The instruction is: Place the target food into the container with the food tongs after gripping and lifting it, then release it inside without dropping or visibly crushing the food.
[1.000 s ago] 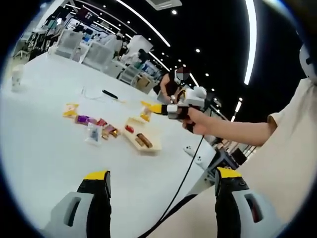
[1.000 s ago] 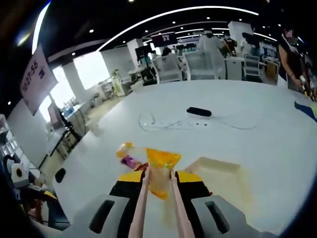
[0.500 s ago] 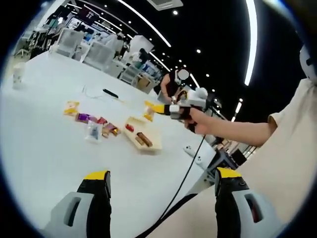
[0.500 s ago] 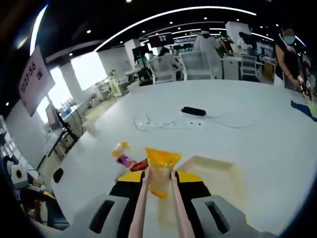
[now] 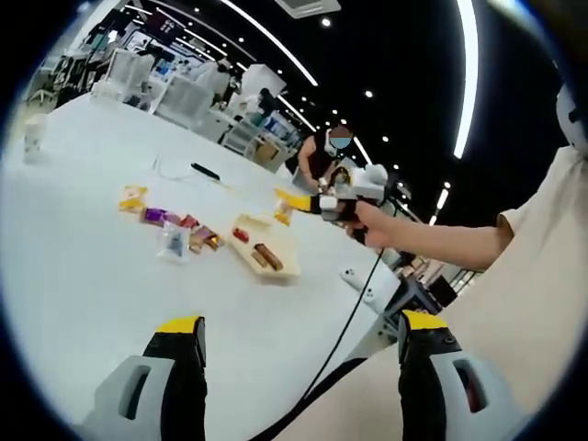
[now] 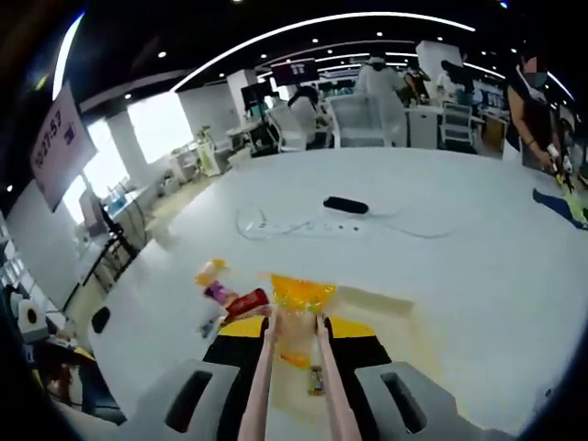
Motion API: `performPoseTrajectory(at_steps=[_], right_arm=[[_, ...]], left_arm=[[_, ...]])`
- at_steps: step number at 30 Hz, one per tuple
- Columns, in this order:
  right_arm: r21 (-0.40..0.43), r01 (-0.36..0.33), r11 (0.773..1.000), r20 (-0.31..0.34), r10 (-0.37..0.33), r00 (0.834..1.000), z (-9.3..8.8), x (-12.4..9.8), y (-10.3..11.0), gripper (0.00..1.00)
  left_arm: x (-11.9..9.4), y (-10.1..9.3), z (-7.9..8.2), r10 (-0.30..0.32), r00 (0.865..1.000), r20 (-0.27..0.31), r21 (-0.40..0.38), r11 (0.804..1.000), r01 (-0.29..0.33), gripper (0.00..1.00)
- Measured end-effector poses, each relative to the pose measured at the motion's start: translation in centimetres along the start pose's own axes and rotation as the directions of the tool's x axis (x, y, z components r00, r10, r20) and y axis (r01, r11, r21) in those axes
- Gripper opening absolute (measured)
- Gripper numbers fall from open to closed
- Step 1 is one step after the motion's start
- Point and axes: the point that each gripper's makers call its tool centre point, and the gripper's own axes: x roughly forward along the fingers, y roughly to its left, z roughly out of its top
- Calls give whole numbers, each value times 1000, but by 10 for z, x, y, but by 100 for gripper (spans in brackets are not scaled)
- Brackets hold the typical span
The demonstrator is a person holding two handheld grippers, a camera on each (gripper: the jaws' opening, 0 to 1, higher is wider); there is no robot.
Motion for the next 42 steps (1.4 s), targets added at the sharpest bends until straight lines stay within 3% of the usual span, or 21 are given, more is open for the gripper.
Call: performPoseTrajectory(at_steps=[15, 42], right_arm=[[-2, 27, 1000, -12, -27, 1000, -6, -11, -16, 23], [-1, 25, 1000, -9, -26, 1000, -3, -11, -15, 24]], left_arm=[[1, 0, 4, -2, 1000, 2, 8, 1000, 2, 86], [3, 0, 3, -6, 1000, 5, 5, 1000, 6, 86]])
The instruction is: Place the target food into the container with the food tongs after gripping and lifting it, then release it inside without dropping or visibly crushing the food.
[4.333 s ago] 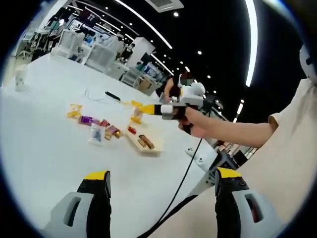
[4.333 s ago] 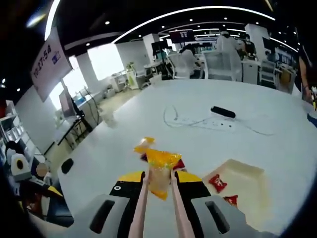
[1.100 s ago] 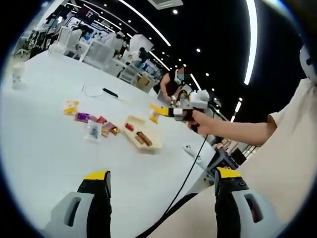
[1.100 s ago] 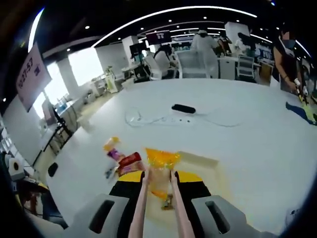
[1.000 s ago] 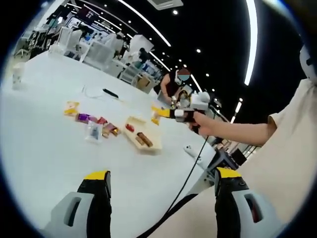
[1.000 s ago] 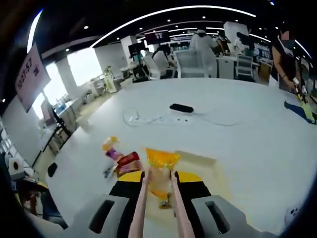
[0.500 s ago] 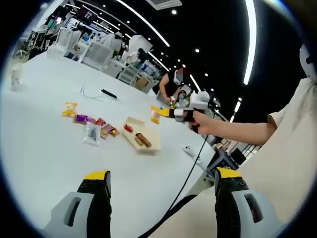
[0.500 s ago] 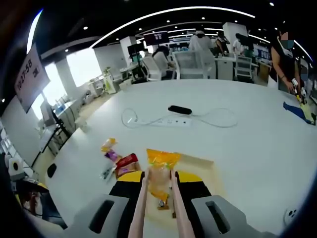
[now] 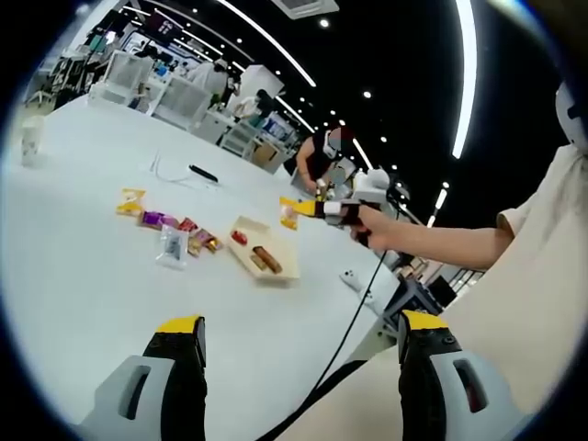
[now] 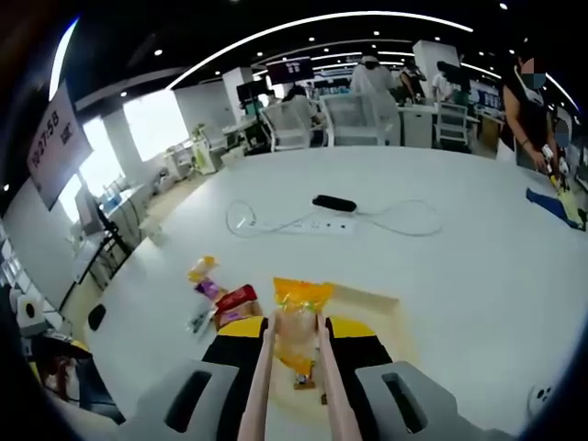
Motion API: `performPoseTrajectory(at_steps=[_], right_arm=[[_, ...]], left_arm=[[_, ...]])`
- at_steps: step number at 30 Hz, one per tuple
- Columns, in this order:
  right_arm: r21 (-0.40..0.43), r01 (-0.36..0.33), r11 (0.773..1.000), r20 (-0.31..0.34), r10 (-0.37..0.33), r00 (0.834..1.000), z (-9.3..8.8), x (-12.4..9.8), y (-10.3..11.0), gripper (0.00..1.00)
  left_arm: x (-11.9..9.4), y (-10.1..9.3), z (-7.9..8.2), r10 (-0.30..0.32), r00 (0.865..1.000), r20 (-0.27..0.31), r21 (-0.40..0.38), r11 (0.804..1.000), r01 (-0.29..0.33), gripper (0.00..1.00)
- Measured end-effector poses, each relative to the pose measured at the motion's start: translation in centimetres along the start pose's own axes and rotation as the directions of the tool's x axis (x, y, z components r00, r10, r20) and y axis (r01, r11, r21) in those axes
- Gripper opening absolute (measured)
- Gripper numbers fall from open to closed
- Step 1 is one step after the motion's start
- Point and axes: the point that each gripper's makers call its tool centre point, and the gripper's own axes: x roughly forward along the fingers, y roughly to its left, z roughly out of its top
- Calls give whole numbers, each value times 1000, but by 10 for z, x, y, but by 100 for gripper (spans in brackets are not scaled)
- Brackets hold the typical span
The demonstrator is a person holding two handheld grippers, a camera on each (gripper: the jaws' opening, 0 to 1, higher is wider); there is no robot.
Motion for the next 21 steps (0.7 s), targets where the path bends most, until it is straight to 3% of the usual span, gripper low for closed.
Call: performPoseTrajectory(at_steps=[21], right_arm=[[19, 4, 1000, 5, -4, 1000, 0, 1, -1, 25]], left_arm=[[0, 2, -4, -4, 1000, -3, -10, 1000, 4, 86]])
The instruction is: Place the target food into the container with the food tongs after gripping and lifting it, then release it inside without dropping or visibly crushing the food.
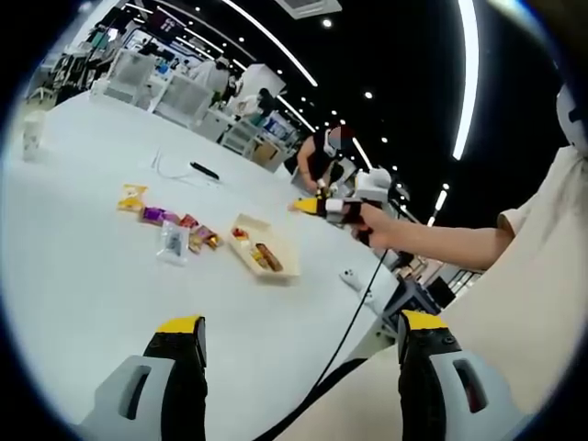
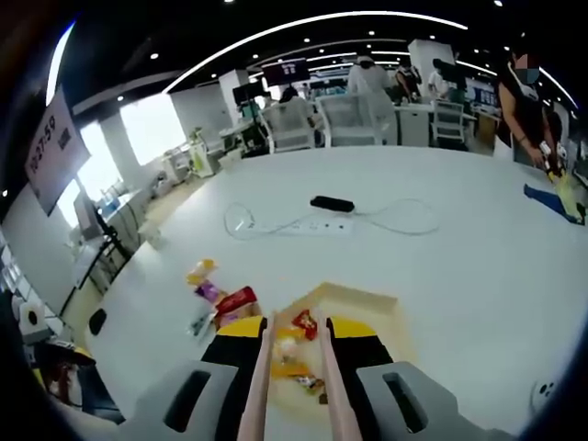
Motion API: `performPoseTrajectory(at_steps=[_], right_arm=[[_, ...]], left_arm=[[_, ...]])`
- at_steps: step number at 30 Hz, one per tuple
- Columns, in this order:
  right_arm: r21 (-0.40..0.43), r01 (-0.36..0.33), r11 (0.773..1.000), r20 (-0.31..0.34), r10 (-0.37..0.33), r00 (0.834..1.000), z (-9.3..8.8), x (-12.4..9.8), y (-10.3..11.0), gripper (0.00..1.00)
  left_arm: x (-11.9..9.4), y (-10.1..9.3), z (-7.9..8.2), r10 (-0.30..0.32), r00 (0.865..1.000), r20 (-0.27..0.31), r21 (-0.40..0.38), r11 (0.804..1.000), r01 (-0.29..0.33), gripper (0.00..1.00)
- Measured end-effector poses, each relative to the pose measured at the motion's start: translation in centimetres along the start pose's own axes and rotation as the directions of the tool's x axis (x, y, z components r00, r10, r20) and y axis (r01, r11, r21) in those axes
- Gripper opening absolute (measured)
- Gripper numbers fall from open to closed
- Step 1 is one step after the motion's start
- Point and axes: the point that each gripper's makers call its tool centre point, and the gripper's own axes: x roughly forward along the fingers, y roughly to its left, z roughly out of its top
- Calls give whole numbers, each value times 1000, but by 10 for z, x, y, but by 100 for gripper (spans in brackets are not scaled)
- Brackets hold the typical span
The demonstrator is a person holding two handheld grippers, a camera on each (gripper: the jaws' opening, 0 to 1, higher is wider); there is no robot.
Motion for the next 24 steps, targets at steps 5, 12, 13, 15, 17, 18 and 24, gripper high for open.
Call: performPoseTrajectory(at_steps=[5, 12, 13, 15, 17, 18, 24], right_arm=[[2, -4, 1000, -4, 4, 1000, 0, 3, 4, 25], [-6, -17, 1000, -4, 17, 1000, 4, 9, 14, 25], [-8, -20, 1000, -4, 20, 1000, 5, 10, 16, 25], [-11, -25, 1000, -4, 25, 1000, 6, 11, 18, 25], [-13, -28, 1000, -4, 28, 1000, 7, 12, 20, 25], [-15, -31, 999, -4, 31, 1000, 7, 13, 22, 25], [-21, -41, 999, -10, 41, 999, 6, 16, 29, 26]], left_arm=[[-1, 2, 1, 0, 1000, 0, -2, 1000, 0, 86], [-3, 4, 2, 2, 1000, 3, -3, 1000, -2, 86], [-3, 4, 2, 2, 1000, 2, -3, 1000, -2, 86], [-3, 5, 2, 2, 1000, 1, -3, 1000, -2, 86], [-4, 5, 2, 2, 1000, 2, -3, 1000, -2, 86], [-4, 5, 2, 2, 1000, 2, -3, 1000, -2, 86], [-7, 6, 1, 5, 1000, 5, -5, 1000, -5, 86]])
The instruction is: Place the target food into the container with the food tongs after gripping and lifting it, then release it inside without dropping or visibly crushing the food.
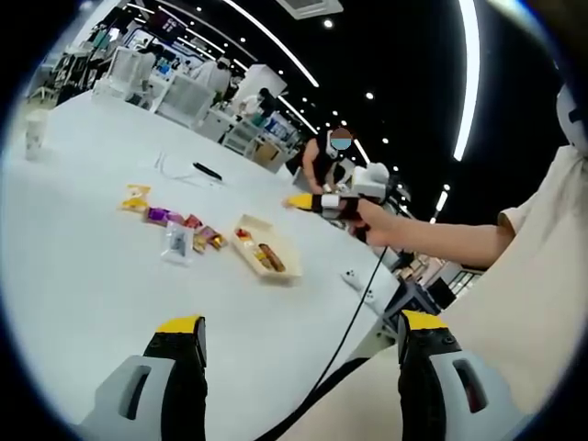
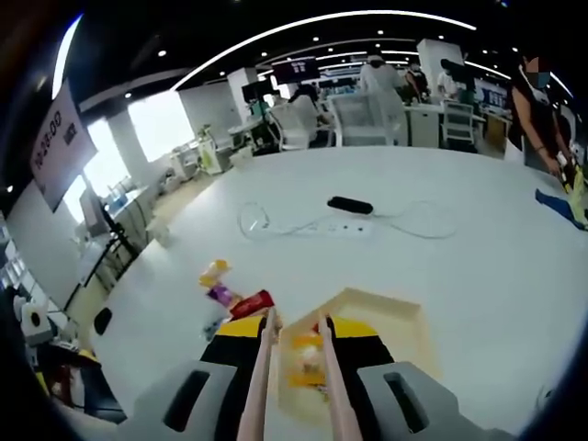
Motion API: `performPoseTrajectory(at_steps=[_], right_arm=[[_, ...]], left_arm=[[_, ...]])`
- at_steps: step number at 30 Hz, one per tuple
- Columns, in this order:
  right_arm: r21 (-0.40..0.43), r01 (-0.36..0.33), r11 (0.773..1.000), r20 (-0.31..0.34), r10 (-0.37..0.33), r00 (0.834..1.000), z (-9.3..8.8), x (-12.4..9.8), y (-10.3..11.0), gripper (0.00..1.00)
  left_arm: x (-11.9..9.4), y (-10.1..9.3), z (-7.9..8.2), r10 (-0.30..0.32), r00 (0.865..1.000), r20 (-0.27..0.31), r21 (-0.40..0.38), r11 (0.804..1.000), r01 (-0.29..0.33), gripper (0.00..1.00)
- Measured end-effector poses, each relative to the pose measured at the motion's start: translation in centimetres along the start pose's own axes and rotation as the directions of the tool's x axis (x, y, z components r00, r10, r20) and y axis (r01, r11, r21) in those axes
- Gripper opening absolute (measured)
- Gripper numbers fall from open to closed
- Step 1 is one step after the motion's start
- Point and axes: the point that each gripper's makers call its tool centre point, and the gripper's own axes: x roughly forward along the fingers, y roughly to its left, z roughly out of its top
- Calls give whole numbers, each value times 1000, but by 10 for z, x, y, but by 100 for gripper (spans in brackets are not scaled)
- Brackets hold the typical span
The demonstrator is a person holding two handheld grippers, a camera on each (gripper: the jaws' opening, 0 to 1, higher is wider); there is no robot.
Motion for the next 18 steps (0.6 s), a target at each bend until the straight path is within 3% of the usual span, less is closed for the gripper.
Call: performPoseTrajectory(at_steps=[15, 18], right_arm=[[-40, -36, 999, -24, 35, 999, 3, 12, 20, 26], [-55, -56, 997, -30, 54, 998, 4, 19, 32, 26]], left_arm=[[-7, 2, 0, 17, 1000, 22, -9, 1000, -17, 86], [-9, 4, -1, 23, 999, 29, -13, 1000, -23, 86]])
